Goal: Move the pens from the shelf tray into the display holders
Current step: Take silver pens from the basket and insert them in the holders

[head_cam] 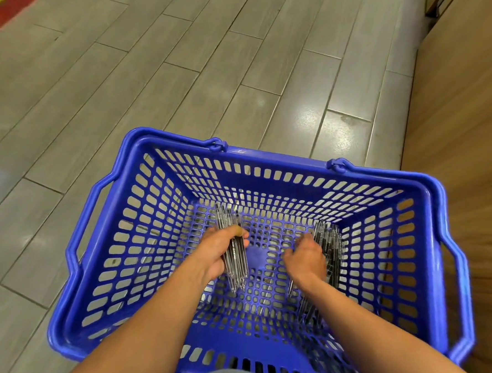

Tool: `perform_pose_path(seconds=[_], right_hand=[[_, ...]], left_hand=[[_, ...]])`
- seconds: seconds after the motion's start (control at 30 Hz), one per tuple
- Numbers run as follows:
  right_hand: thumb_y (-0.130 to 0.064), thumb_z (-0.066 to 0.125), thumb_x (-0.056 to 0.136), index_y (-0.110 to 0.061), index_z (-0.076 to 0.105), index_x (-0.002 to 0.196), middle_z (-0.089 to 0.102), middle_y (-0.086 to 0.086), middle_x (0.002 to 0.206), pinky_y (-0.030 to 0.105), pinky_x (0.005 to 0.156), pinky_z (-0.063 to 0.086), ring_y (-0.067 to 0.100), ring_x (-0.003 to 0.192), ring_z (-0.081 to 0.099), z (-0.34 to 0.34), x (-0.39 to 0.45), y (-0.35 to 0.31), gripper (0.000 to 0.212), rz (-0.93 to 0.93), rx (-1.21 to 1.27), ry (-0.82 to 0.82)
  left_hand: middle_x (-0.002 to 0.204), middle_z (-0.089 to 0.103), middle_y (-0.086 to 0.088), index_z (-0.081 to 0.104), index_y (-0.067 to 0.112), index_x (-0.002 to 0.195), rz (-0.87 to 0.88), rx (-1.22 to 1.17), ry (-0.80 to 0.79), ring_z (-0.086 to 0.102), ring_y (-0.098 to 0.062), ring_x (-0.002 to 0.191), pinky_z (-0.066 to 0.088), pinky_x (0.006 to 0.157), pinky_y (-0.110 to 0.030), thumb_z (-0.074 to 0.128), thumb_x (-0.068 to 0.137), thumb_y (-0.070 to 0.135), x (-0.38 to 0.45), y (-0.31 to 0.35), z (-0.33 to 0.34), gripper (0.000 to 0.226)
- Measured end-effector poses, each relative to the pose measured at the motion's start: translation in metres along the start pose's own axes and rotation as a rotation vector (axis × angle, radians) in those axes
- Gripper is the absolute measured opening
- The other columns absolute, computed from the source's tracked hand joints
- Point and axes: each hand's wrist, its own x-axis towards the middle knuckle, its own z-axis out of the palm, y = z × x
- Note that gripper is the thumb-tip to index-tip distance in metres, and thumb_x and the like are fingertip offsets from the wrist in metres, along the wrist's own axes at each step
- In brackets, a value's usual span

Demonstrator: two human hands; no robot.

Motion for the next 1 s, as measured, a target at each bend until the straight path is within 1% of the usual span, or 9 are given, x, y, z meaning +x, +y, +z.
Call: perform_pose_path(seconds=[0.07,0.17,0.27,0.33,0.43,0.63,0.77,0.9,1.0], right_hand=[[-0.027,0.064,0.091,-0.016,0.044,0.113,0.054,-0.004,0.085,0.03,0.071,0.055,0.015,0.075,0.059,0.003,0.002,0.014,0.032,-0.038,-0.159,0.0],[-0.026,0.058,0.095,-0.013,0.038,0.122,0.047,-0.008,0.073,0.023,0.059,0.049,0.007,0.062,0.052,0.007,0.003,0.02,0.036,-0.129,-0.258,0.001],[-0.022,0.054,0.096,-0.01,0.034,0.131,0.048,-0.006,0.075,0.03,0.072,0.053,0.013,0.071,0.055,0.011,0.0,0.015,0.042,-0.157,-0.227,-0.027],[-0.022,0.061,0.094,-0.011,0.04,0.127,0.048,-0.005,0.079,0.029,0.072,0.051,0.015,0.076,0.056,0.009,-0.002,0.009,0.041,-0.094,-0.088,-0.075],[-0.017,0.066,0.091,-0.018,0.05,0.11,0.061,0.001,0.09,0.022,0.057,0.053,0.012,0.07,0.063,0.003,-0.005,-0.007,0.025,-0.049,0.25,-0.193],[-0.012,0.071,0.087,-0.013,0.064,0.102,0.073,0.002,0.085,0.021,0.064,0.052,0.009,0.065,0.065,-0.009,-0.021,-0.047,0.017,-0.183,0.74,-0.515],[-0.01,0.073,0.085,-0.009,0.065,0.098,0.072,0.001,0.078,0.023,0.065,0.055,0.012,0.061,0.064,-0.009,-0.028,-0.06,0.015,-0.215,0.806,-0.538],[-0.011,0.077,0.081,-0.009,0.068,0.095,0.074,0.001,0.077,0.02,0.062,0.054,0.012,0.06,0.066,-0.014,-0.024,-0.057,0.016,-0.193,0.802,-0.557],[-0.019,0.075,0.083,-0.012,0.07,0.096,0.075,0.002,0.082,0.018,0.056,0.05,0.011,0.061,0.066,-0.021,-0.019,-0.05,0.015,-0.154,0.778,-0.586]], left_hand=[[0.067,0.072,-0.012,0.068,-0.008,0.102,-0.003,-0.003,-0.011,0.069,-0.017,0.053,0.054,0.046,-0.027,0.067,0.087,0.003,0.001,-0.001,-0.001,0.018],[0.07,0.073,-0.012,0.07,-0.005,0.093,-0.004,-0.013,-0.015,0.07,-0.018,0.056,0.054,0.047,-0.027,0.065,0.089,0.005,0.004,-0.002,-0.002,0.012],[0.08,0.074,-0.015,0.07,-0.006,0.098,-0.002,-0.009,-0.028,0.072,-0.02,0.064,0.057,0.052,-0.03,0.067,0.087,0.004,0.005,-0.001,-0.002,0.015],[0.084,0.074,-0.016,0.069,-0.006,0.102,0.002,-0.021,-0.036,0.072,-0.021,0.069,0.06,0.06,-0.034,0.067,0.088,0.005,0.006,-0.003,-0.003,0.018],[0.087,0.074,-0.014,0.069,-0.004,0.102,-0.005,-0.068,-0.058,0.07,-0.023,0.072,0.059,0.074,-0.038,0.067,0.088,0.008,0.007,-0.003,-0.004,0.018],[0.089,0.072,-0.014,0.071,-0.001,0.108,-0.018,-0.031,-0.122,0.069,-0.024,0.069,0.057,0.062,-0.036,0.078,0.068,0.024,0.002,-0.001,-0.005,0.048],[0.091,0.072,-0.019,0.063,-0.006,0.122,-0.011,-0.059,-0.182,0.067,-0.025,0.065,0.056,0.056,-0.032,0.078,0.075,0.024,0.0,-0.001,-0.005,0.059],[0.121,0.066,-0.028,0.053,-0.004,0.132,-0.005,-0.006,-0.152,0.066,-0.032,0.083,0.056,0.067,-0.04,0.077,0.076,0.016,-0.002,0.002,-0.007,0.063],[0.11,0.069,-0.027,0.049,-0.005,0.133,0.021,0.027,-0.127,0.068,-0.034,0.084,0.06,0.066,-0.042,0.079,0.071,0.011,-0.001,0.005,-0.006,0.071]])
